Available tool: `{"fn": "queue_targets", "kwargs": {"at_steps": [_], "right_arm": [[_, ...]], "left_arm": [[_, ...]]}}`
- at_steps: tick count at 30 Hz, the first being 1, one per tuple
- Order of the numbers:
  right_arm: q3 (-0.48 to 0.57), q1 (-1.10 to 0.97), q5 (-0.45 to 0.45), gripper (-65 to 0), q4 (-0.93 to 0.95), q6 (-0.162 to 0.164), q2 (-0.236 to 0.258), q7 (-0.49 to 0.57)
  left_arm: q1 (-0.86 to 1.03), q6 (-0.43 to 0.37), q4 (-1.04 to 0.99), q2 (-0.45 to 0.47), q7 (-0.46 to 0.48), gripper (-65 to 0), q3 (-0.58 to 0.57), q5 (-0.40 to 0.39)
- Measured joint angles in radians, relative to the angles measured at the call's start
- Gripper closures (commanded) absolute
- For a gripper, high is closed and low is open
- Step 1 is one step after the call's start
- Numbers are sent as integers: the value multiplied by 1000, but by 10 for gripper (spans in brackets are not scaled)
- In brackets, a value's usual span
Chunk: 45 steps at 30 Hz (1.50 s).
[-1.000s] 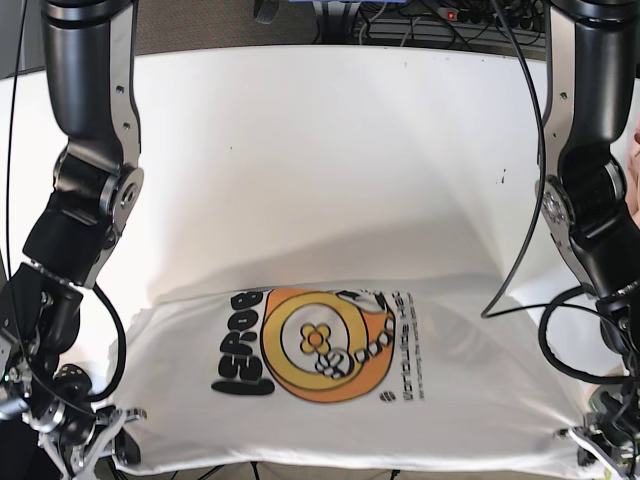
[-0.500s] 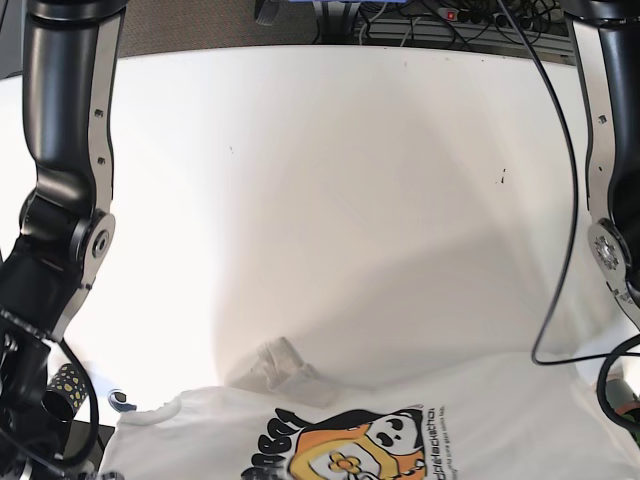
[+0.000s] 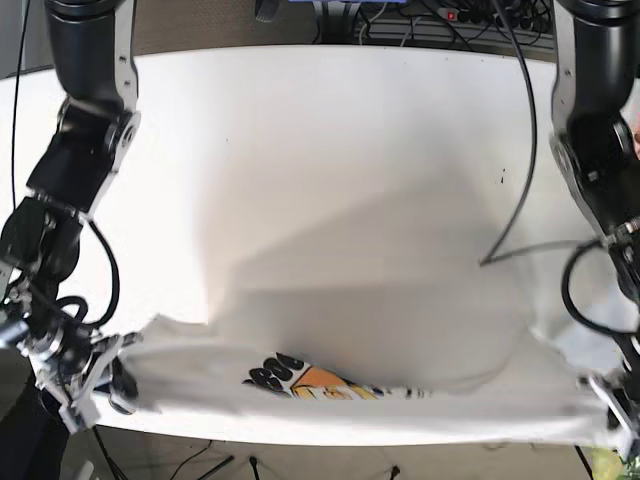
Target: Fold the T-shirt properly
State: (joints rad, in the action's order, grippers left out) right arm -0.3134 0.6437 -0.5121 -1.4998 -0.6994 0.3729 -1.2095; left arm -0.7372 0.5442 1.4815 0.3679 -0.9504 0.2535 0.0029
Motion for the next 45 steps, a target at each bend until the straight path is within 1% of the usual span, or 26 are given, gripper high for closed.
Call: {"fn": "queue_targets", "kwargs": {"at_steps": [2,5,6,7,9,14,19,21,23,25,28,31,37,42,45], "right_arm": [[-23,-67,3,0,-21,0,-5,0],[-68,-169,-32,0,-57,-1,-11,-3],[-81,-209,-47,0,-72,0,-13,-3],[-85,-245,-56,0,-83,4,-14,-2],[-96,-288,-77,0,-97,-1,-15,-2],[-132,-421,-74,0,-158,0,-19,-2],[-138,-545,-110,0,-212,1,-18,1],[-138,-584,-127,0,-224,2,-19,2],[-143,-645,-147,0,-244,0,-21,2],[-180,-694,-168,0,-260,-1,-29,5],[-230,-758,-157,0,-261,0,-35,5],[-227,-821,-151,0,-264,0,-46,6],[-225,-938,-166,0,-266,-1,-50,9],[-283,-1028,-156,0,-281,0,-66,7],[-280,-1058,-151,0,-319,0,-78,4]], "left_arm": [[85,1,58,-5,-5,0,0,1],[203,4,127,-19,1,0,15,-6],[258,2,159,-34,4,0,39,-3],[311,-2,182,-42,-2,0,58,5],[378,-1,218,-60,-6,0,88,6],[542,2,289,-104,-19,0,139,5],[690,40,370,-140,-3,0,185,2],[728,50,372,-152,-6,0,204,6],[790,70,377,-166,-2,0,246,5],[841,101,387,-177,1,0,293,-6],[900,133,387,-199,-2,0,350,5],[953,164,387,-216,10,0,386,-8],[1061,161,385,-229,14,0,420,4],[1150,165,339,-248,63,0,419,-2],[1172,164,337,-251,107,0,446,-6]]}}
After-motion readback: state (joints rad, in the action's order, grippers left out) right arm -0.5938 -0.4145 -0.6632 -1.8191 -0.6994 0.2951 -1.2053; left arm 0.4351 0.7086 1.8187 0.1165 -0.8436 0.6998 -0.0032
